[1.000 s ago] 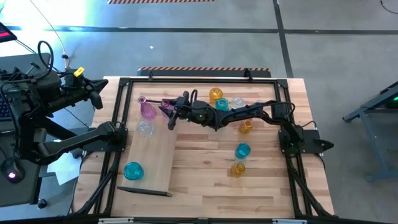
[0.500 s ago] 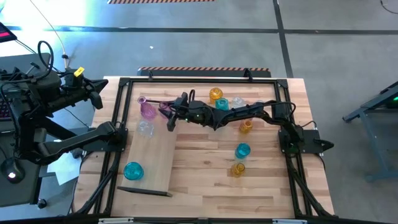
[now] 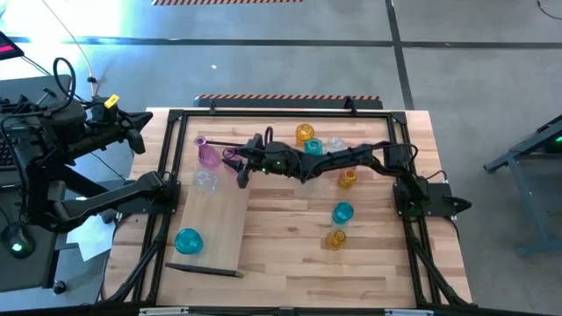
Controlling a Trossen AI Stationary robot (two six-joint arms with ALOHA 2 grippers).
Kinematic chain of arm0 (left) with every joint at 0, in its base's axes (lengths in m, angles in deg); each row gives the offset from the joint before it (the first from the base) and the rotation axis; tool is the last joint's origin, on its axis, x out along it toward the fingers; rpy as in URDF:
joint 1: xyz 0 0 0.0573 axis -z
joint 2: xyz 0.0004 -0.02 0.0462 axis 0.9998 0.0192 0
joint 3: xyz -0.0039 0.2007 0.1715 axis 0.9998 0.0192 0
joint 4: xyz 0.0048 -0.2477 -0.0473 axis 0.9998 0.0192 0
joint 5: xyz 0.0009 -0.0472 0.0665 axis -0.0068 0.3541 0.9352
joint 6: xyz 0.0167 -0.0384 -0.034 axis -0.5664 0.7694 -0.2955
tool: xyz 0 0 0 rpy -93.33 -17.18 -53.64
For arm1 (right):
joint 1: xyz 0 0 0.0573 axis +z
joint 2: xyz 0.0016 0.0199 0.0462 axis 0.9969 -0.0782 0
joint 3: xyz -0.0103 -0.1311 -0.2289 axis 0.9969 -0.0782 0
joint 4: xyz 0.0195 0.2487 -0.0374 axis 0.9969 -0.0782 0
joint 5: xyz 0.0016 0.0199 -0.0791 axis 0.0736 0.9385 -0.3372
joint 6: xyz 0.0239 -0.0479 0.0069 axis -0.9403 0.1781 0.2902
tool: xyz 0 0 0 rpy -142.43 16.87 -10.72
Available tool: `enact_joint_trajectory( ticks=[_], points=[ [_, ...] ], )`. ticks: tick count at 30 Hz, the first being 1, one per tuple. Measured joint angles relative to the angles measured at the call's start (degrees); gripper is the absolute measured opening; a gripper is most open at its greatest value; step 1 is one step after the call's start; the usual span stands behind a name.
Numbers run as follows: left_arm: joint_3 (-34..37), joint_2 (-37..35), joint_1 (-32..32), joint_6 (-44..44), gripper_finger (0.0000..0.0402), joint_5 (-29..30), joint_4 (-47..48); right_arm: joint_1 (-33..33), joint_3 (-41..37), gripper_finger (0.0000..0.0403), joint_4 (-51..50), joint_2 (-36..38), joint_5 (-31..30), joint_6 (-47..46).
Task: Sort vases onto shelf
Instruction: Put the left violet flower vase on the shelf
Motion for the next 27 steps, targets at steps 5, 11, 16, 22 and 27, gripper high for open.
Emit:
enact_joint_trajectory(
  ticks=[5, 11, 16, 22, 27],
  points=[
    [0.0, 0.0, 0.0, 0.02, 0.0, 0.0, 0.0, -0.46, 0.0, 0.0217, -0.44, -0.04, 1.08, -1.15],
    [0.0, 0.0, -0.02, 0.0, 0.0, 0.0, 0.0, -0.46, -0.02, 0.025, -0.34, -0.04, 1.08, -1.31],
    [0.0, 0.0, -0.02, -0.03, 0.0, 0.0, -0.02, -0.46, -0.02, 0.0252, 0.04, -0.04, 1.08, -1.38],
    [0.0, 0.0, -0.02, -0.05, 0.0, 0.0, 0.0, -0.07, -0.02, 0.0252, 3.99, -0.07, 1.3, -1.69],
    [0.0, 0.0, -0.02, -0.16, 0.0, -0.01, 0.0, 0.13, -0.02, 0.0252, 7.68, -0.05, 1.44, -1.61]
  ],
)
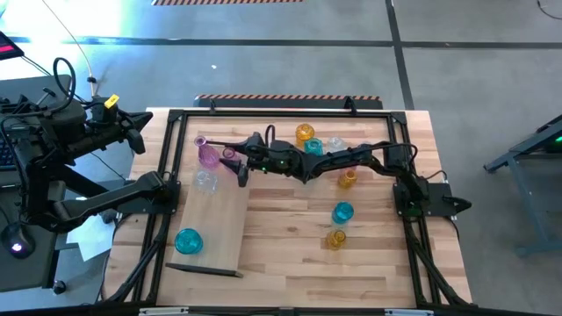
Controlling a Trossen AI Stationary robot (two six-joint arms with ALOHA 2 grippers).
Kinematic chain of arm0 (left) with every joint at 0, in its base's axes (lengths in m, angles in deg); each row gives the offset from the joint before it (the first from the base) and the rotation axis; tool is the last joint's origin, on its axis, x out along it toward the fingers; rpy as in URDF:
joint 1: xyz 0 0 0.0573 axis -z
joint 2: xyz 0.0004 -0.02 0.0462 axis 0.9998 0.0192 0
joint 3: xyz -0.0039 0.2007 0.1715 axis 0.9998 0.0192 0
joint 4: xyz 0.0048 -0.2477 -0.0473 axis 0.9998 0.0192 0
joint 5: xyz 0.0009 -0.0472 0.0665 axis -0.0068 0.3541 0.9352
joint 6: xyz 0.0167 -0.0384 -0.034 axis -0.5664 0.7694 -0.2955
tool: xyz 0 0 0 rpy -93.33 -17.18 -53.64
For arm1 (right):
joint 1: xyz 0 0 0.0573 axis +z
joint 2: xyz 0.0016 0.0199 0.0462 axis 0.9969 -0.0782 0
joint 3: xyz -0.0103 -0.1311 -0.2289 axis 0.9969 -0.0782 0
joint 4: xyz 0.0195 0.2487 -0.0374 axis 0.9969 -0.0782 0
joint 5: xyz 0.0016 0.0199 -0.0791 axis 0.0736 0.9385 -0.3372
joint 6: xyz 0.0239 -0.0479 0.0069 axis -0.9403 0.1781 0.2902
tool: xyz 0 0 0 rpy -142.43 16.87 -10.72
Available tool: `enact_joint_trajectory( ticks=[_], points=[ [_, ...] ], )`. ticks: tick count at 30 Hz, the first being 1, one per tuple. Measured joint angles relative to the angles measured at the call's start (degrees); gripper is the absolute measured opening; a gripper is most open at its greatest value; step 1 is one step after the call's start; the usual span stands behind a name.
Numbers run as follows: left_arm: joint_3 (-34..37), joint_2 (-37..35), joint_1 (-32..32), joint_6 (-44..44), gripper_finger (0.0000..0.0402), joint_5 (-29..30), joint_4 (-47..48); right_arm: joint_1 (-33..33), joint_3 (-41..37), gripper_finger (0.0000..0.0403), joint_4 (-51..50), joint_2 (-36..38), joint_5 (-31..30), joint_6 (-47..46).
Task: Sort vases onto shelf
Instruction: Put the left violet flower vase on the shelf
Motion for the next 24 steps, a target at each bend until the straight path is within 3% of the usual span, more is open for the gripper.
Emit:
enact_joint_trajectory(
  ticks=[14, 20, 24],
  points=[
    [-0.01, 0.0, 0.0, -1.54, 0.0, -0.01, 0.0, -0.04, -0.04, 0.0252, -1.72, 5.31, -2.62, 4.06],
    [0.0, 0.0, 0.02, -3.53, 0.0, -0.07, 0.04, 0.49, -0.04, 0.0247, -11.15, 9.72, -4.93, 2.7],
    [0.0, -0.01, 0.0, -5.29, 0.0, -1.04, 0.17, 2.25, 0.0, 0.021, -18.46, 13.66, -8.5, 0.51]
  ],
)
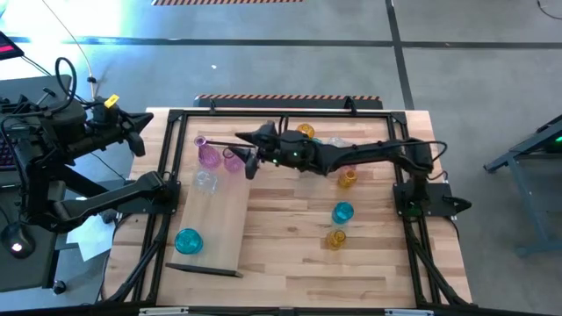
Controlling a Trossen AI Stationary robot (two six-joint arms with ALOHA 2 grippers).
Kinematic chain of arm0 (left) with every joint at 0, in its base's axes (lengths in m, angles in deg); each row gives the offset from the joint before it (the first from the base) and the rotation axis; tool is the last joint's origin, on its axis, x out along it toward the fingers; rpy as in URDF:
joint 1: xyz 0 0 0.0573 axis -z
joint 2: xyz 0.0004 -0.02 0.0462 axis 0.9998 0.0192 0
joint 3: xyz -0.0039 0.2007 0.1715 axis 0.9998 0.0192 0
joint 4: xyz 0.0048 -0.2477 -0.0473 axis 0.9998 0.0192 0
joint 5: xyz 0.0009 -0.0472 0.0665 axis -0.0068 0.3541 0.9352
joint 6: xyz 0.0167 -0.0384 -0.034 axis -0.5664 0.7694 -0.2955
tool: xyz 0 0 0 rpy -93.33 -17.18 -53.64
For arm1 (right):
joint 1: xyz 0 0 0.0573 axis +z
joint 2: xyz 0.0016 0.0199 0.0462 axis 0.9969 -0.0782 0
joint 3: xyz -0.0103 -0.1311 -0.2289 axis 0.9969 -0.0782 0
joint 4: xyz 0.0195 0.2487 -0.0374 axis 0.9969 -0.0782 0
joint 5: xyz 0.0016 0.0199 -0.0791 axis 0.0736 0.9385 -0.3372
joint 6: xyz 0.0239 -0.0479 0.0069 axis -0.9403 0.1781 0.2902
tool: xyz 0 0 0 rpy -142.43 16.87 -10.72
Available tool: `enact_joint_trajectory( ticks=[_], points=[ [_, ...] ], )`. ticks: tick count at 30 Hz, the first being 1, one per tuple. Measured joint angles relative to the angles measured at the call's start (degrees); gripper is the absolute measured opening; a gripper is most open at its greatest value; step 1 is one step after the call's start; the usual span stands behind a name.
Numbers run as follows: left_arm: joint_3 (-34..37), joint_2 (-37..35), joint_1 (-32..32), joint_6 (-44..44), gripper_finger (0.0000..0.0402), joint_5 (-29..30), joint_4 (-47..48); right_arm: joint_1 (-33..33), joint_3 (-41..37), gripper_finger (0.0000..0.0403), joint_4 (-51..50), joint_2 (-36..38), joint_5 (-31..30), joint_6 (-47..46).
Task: Sort vases onto shelf
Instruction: Put the left violet flower vase on the shelf
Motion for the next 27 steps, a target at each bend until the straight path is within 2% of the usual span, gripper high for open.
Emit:
enact_joint_trajectory(
  ticks=[5, 10, 14, 20, 27],
  points=[
    [0.0, 0.0, 0.0, -2.86, 0.0, -0.02, 1.06, 2.39, 0.0, 0.0122, -4.67, 2.51, -3.89, -1.89],
    [0.0, 0.01, 0.01, -4.13, 0.0, -0.04, 1.01, 3.13, 0.02, 0.0017, -5.69, 2.79, -1.71, -7.09],
    [0.0, -0.01, 0.02, -4.14, 0.0, -0.04, 0.99, 2.54, 0.02, 0.0017, -11.83, 2.76, 1.1, -13.19],
    [0.0, -0.01, 0.01, -3.7, 0.0, -0.04, 0.94, 2.69, 0.02, 0.0005, -17.84, 2.5, -3.49, -15.45],
    [0.0, -0.01, 0.0, -3.09, 0.0, -0.04, 0.8, 2.54, -0.55, 0.0001, -23.49, 2.4, -4.63, -18.59]
  ],
)
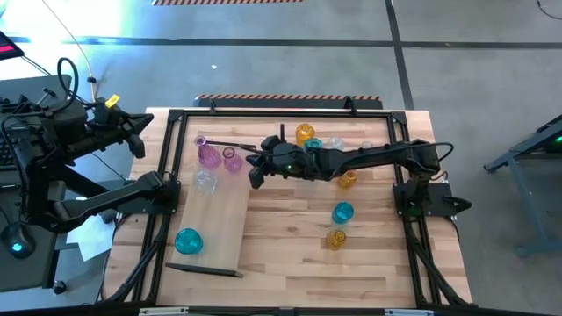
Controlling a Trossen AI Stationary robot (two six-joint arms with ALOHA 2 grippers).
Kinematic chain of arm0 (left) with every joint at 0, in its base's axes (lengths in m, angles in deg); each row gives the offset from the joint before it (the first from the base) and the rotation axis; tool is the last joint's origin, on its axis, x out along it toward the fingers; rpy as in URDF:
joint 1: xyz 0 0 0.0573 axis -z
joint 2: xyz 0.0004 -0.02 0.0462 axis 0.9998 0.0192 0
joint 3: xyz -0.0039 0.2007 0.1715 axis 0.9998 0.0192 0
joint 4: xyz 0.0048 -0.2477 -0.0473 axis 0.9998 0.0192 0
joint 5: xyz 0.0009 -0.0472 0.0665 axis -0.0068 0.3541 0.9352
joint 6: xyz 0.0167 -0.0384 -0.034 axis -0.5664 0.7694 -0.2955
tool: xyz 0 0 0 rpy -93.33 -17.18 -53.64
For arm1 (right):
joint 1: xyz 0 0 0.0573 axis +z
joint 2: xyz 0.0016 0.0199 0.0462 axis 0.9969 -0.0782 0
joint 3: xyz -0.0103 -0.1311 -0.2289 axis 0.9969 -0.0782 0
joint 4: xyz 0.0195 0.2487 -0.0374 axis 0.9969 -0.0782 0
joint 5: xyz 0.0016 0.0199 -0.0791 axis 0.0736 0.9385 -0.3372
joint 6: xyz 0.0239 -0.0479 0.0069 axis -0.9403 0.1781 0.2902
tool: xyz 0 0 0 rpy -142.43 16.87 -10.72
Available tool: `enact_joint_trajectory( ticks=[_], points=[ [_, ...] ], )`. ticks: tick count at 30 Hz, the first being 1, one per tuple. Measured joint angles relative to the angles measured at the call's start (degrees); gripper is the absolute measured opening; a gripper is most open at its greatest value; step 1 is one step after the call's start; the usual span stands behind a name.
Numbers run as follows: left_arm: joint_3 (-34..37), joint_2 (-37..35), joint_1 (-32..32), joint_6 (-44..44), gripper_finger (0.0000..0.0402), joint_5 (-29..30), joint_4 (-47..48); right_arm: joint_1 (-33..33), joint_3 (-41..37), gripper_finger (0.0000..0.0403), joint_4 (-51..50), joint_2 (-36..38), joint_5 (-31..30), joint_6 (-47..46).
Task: Sort vases onto shelf
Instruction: Put the left violet flower vase on the shelf
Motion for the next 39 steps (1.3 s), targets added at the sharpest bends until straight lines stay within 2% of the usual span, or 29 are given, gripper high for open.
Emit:
enact_joint_trajectory(
  ticks=[6, 9, 12, 16, 29, 39],
  points=[
    [0.0, 0.0, 0.0, 0.01, 0.0, 0.0, -0.23, -0.47, 0.0, 0.0, -0.97, -1.0, 0.39, -2.59],
    [0.0, 0.0, 0.0, 0.01, 0.0, 0.02, -0.47, -0.93, -0.03, 0.0, 0.14, -3.62, 2.48, -4.7],
    [0.0, 0.0, 0.0, 0.21, 0.0, 0.02, -0.57, -1.08, -0.04, 0.0, 1.75, -5.57, 1.55, -5.65],
    [0.0, 0.0, 0.0, 0.48, 0.0, 0.02, -0.55, -0.73, 0.0, 0.0, 3.06, -5.59, -1.12, -5.59],
    [0.0, 0.0, 0.0, 0.4, 0.0, 0.0, -0.51, -1.46, 0.05, 0.0, 4.33, -7.23, 3.28, -8.86],
    [0.0, -0.02, 0.0, 0.42, 0.0, 0.0, -0.51, -1.77, 0.02, 0.0, 8.38, -8.24, 2.97, -8.96]
  ],
)
